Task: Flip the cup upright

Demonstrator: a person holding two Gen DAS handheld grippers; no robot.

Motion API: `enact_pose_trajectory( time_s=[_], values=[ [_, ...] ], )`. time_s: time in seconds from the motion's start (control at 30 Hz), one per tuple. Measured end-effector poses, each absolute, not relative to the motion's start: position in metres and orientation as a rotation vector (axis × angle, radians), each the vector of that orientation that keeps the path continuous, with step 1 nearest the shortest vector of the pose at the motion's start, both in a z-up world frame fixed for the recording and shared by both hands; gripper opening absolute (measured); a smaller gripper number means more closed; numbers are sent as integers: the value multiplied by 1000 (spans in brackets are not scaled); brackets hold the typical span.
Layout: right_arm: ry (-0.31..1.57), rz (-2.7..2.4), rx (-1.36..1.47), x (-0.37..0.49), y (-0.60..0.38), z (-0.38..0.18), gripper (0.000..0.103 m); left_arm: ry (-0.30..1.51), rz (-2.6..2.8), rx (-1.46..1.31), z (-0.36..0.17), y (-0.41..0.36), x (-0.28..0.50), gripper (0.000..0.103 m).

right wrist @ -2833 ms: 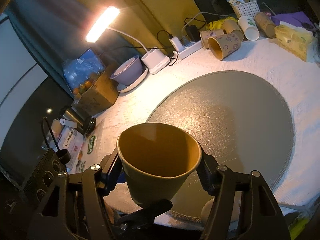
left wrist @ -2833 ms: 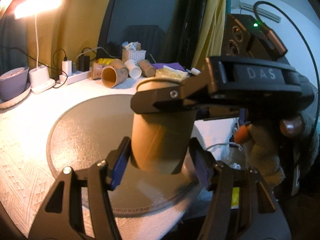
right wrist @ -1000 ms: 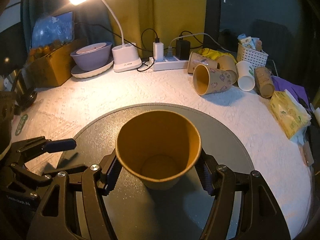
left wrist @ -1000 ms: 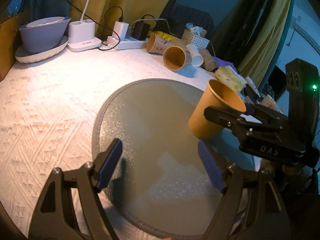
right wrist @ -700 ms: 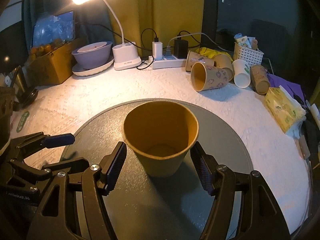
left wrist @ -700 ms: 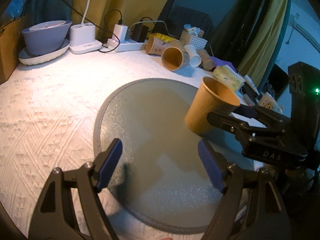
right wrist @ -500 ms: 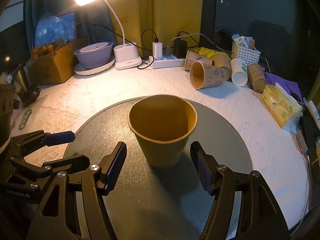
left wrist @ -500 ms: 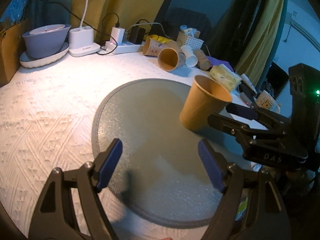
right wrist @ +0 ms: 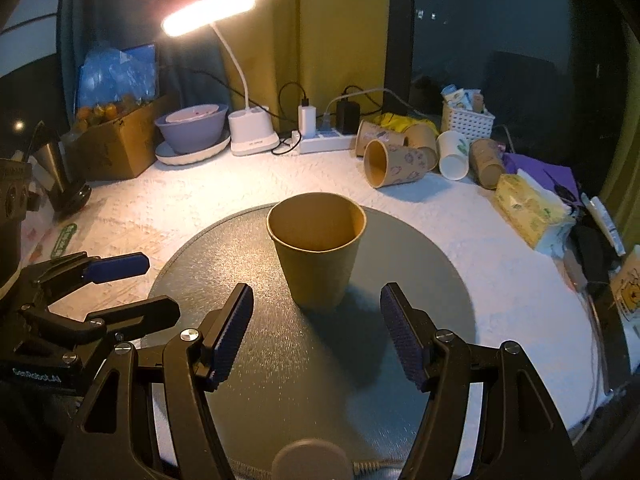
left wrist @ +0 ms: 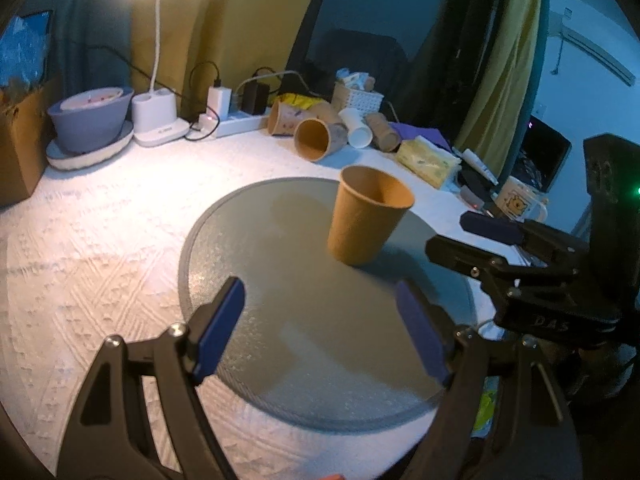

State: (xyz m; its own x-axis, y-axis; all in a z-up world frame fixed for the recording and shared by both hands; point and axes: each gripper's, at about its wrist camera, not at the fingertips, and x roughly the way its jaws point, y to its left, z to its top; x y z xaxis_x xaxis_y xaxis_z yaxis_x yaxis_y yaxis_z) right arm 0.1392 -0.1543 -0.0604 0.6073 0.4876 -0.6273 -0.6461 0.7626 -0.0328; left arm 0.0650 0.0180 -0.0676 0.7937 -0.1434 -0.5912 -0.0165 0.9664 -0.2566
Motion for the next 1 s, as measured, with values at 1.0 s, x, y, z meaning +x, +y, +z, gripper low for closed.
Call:
enact_pose_trajectory(
  time_s=[1.0],
  values=[
    [428,613,-188,64,-224,17,69,427,-70,-52,33,-41,7,80]
  ],
)
